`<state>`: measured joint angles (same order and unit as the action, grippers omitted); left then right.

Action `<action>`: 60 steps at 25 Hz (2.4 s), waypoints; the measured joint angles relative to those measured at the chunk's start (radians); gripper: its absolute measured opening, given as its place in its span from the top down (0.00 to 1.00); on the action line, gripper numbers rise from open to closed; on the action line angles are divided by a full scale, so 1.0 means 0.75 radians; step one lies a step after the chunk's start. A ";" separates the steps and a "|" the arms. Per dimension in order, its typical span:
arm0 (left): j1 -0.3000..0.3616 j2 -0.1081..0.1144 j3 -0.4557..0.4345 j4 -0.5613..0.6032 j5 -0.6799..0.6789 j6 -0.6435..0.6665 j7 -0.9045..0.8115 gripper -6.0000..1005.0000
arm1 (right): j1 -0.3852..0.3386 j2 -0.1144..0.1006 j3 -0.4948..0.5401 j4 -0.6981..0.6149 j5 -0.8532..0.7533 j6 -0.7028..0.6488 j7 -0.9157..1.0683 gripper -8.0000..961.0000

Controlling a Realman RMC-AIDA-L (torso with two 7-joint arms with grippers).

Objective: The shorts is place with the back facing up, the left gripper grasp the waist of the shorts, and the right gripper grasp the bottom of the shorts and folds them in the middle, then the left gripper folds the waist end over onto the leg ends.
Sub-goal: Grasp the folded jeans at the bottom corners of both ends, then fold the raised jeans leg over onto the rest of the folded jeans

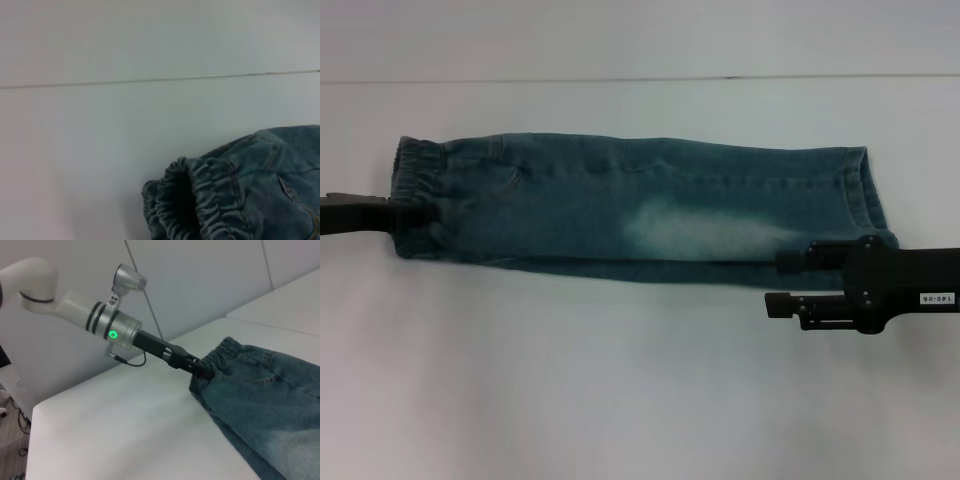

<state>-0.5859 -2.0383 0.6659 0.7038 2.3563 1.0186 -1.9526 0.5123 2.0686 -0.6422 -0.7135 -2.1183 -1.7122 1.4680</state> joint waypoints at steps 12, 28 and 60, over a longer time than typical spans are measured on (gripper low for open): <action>-0.002 -0.003 0.014 0.056 0.001 0.074 -0.002 0.65 | 0.010 0.003 -0.019 0.000 0.000 0.033 0.002 0.27; -0.125 0.018 0.024 0.311 0.002 0.475 -0.165 0.85 | 0.085 0.027 -0.010 0.247 0.212 0.392 -0.158 0.75; -0.651 0.037 0.216 0.484 -0.007 0.795 -0.602 0.88 | 0.536 0.070 0.120 1.252 0.892 1.076 -1.365 0.97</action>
<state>-1.0740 -2.0108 0.8278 1.0670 2.3513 1.6149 -2.4042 0.9143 2.1212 -0.5524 0.2254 -1.4490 -0.9053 0.4440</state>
